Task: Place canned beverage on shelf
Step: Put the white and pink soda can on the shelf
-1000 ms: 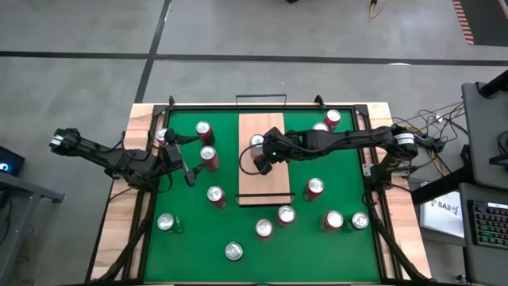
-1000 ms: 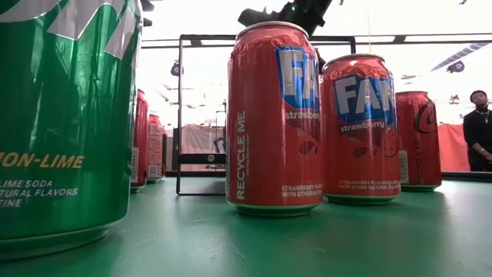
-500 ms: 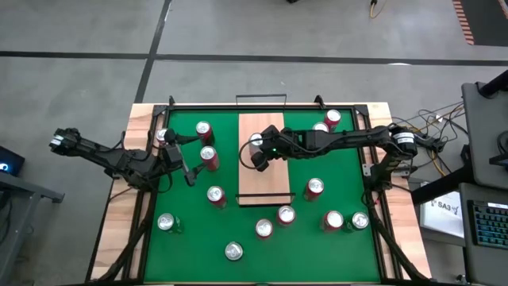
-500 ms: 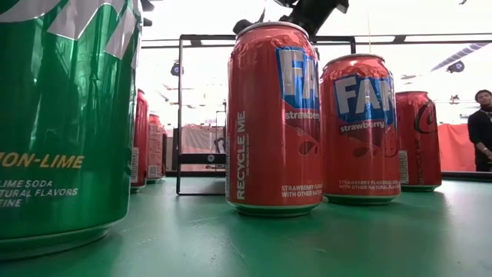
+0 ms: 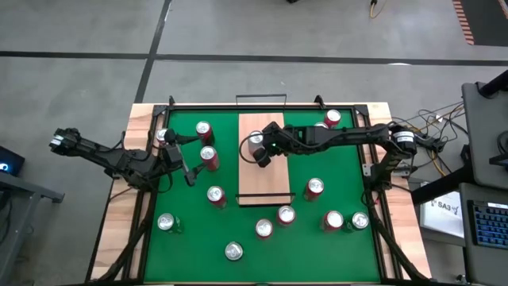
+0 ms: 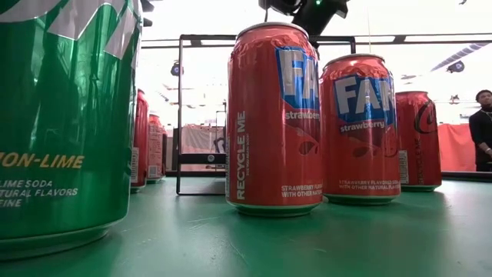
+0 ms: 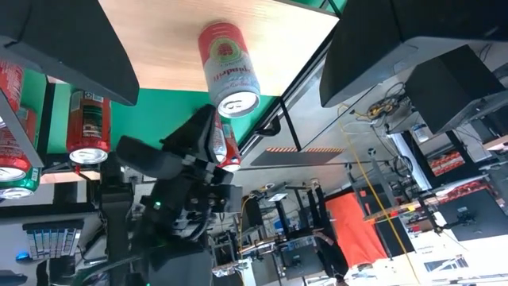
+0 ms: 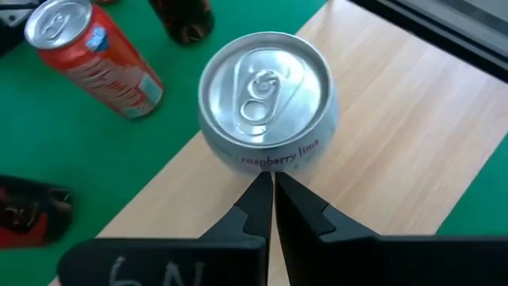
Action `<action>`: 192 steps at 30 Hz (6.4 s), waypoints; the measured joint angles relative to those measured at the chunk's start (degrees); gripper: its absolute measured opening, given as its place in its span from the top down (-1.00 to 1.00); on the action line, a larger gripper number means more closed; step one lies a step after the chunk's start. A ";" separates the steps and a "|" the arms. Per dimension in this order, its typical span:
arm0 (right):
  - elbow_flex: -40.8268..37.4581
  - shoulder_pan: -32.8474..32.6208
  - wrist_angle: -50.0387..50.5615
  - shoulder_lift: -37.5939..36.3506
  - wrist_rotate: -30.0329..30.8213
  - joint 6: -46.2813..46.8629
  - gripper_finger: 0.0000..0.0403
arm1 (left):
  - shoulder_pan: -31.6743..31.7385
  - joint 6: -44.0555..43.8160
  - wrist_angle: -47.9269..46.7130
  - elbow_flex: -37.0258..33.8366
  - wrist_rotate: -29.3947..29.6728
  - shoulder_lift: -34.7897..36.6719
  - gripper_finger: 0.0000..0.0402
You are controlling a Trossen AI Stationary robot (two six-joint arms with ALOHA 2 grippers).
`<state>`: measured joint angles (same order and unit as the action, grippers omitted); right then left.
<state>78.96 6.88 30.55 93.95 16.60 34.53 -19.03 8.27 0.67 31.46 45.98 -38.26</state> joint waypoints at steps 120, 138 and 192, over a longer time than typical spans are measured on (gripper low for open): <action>-23.19 -7.61 -17.88 -27.53 0.02 -31.19 0.96 | 27.13 -0.14 0.70 12.57 -39.60 -32.20 -0.33; -23.04 -5.16 -17.59 -26.71 -0.07 -30.72 0.95 | 38.33 7.44 1.54 13.58 -48.03 -39.35 0.96; 10.94 4.67 -3.72 7.00 -4.88 -33.03 0.96 | 31.08 -0.32 16.87 -1.36 -45.29 -7.88 1.00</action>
<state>89.90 11.55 26.82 100.95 11.72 1.51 12.05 7.95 17.54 30.11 0.69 -46.14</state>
